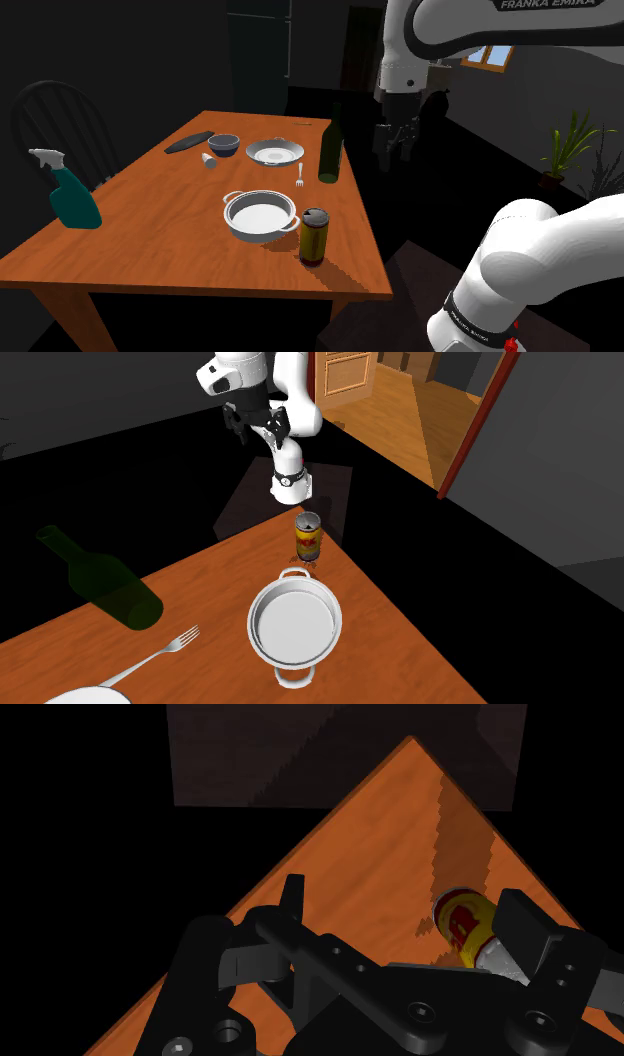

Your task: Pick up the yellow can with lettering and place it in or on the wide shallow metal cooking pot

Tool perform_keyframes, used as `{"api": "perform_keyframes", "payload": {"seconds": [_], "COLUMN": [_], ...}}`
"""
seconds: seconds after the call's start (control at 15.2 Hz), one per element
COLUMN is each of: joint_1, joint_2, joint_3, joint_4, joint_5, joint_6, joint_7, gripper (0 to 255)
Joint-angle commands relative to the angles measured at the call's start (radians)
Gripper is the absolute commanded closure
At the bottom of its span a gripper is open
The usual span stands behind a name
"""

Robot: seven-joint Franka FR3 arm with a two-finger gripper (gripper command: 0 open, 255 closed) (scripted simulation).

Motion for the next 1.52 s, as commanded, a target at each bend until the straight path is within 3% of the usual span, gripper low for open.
{"api": "perform_keyframes", "payload": {"seconds": [0.0,0.53,1.06,1.45], "joint_1": [0.0,0.062,0.109,0.11], "joint_2": [0.0,0.117,0.329,0.385], "joint_3": [0.0,0.103,0.214,0.232], "joint_4": [0.0,-0.109,-0.127,-0.166], "joint_5": [0.0,0.071,0.103,0.102], "joint_6": [0.0,0.308,0.622,0.723], "joint_7": [0.0,0.052,0.109,0.117], "gripper": [0,0,0,0]}}
